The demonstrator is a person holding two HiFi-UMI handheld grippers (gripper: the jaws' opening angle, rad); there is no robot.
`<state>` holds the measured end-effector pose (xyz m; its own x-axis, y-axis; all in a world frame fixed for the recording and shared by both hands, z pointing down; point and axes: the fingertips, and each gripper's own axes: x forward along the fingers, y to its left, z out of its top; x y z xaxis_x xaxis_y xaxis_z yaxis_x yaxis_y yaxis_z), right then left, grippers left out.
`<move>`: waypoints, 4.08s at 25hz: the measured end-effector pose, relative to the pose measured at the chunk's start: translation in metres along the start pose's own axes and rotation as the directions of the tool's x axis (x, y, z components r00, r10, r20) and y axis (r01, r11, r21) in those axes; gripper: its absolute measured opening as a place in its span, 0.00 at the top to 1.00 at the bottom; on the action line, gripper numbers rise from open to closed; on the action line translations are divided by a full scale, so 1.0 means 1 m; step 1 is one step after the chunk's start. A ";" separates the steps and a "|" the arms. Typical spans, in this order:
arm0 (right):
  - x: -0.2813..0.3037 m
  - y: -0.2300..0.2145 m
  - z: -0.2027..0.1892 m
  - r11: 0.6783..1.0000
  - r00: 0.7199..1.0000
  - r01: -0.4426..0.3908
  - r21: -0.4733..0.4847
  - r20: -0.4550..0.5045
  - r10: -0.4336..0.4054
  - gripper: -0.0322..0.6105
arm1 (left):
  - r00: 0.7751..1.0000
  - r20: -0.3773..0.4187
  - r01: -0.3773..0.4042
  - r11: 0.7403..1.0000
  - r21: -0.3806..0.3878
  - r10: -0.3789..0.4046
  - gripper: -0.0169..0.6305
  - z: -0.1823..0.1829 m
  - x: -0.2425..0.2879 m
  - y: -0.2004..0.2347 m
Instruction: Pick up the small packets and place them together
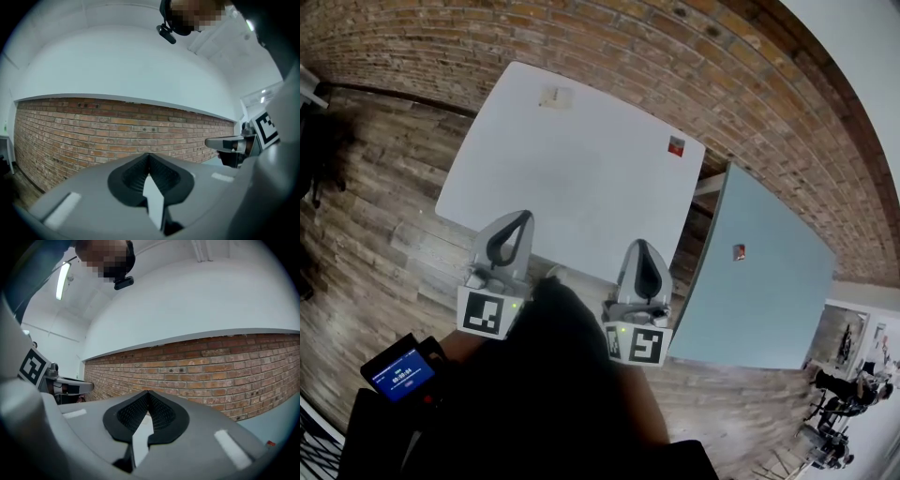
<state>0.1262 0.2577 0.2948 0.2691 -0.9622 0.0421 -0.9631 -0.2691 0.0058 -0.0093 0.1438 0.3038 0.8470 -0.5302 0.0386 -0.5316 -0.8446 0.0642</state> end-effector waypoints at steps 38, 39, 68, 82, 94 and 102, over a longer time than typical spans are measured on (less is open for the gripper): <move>0.113 -0.003 -0.023 1.000 0.995 -0.020 -0.023 -0.101 0.018 0.94 | 1.000 0.009 0.009 1.000 -0.011 -0.009 0.97 0.012 0.077 0.061; 0.119 -0.001 -0.024 0.999 0.994 -0.024 -0.022 -0.106 0.022 0.94 | 1.000 0.007 0.005 1.000 -0.012 -0.005 0.97 0.012 0.079 0.066; 0.280 0.060 -0.128 0.975 0.912 -0.221 -0.001 -0.355 0.206 0.83 | 0.995 -0.063 -0.079 0.995 -0.057 0.075 0.97 -0.007 0.097 0.173; 0.332 0.051 -0.163 0.983 0.895 -0.185 -0.017 -0.417 0.161 0.79 | 0.986 -0.130 -0.117 0.990 -0.073 0.107 0.97 -0.027 0.105 0.209; 0.364 0.042 -0.205 0.985 0.869 -0.174 -0.006 -0.471 0.151 0.79 | 0.983 -0.157 -0.106 0.993 -0.056 0.096 0.97 -0.037 0.108 0.216; 0.383 0.035 -0.239 0.986 0.843 -0.164 0.019 -0.517 0.150 0.79 | 0.981 -0.165 -0.111 0.991 -0.069 0.098 0.97 -0.039 0.108 0.220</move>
<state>0.1943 -0.1097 0.5496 0.0792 -0.8294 0.5530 -0.9939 -0.1086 -0.0205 -0.0346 -0.0966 0.3607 0.7792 -0.5910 0.2086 -0.6209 -0.7733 0.1282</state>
